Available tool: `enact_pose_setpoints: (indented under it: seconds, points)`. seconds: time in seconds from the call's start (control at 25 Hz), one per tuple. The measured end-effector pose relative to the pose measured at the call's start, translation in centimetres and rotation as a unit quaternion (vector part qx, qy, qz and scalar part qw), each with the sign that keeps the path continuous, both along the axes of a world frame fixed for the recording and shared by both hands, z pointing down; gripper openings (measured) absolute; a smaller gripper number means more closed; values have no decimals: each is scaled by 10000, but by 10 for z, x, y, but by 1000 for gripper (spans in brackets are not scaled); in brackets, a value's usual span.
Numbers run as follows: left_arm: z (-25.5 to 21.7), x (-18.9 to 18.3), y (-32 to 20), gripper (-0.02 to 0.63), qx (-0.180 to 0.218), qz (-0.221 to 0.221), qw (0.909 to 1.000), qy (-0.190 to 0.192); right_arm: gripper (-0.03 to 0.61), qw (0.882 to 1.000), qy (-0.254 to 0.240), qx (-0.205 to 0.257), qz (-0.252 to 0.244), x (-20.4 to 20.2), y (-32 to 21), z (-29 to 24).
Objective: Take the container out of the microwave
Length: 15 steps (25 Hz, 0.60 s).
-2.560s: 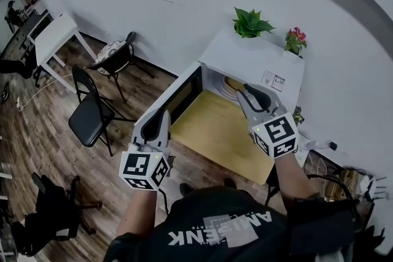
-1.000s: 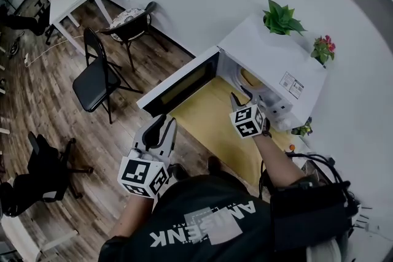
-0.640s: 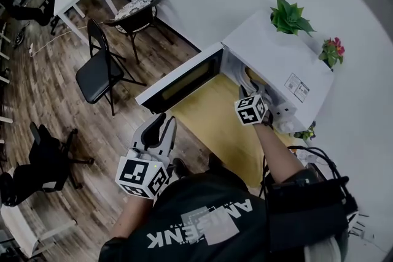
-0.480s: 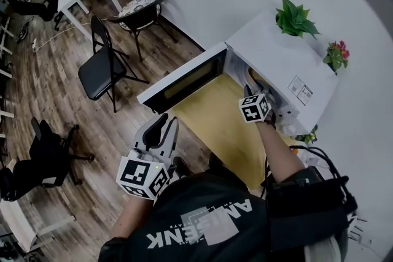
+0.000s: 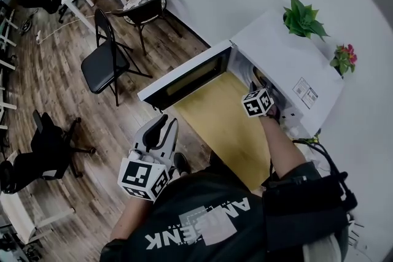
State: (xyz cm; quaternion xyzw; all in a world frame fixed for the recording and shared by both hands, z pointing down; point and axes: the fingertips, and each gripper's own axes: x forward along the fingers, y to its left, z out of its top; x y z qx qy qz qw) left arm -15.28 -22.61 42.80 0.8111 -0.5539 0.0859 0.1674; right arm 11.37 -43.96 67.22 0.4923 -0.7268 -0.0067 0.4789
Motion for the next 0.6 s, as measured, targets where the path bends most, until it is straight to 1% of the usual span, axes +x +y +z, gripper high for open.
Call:
enact_pose_setpoints:
  seconds: [0.08, 0.36, 0.48, 0.6]
  points:
    - [1, -2, 2, 91, -18, -21, 10000, 8, 144, 9999, 122, -9, -39, 1, -2, 2]
    - [2, -9, 6, 91, -58, -110, 9999, -7, 76, 9992, 337, -43, -186, 3, -5, 2]
    - [2, -11, 6, 91, -61, -100, 9999, -15, 48, 9992, 324, -78, -225, 3, -5, 2]
    - [-1, -17, 5, 91, -7, -134, 9999, -33, 43, 9995, 191, -167, -178, 1, -2, 1]
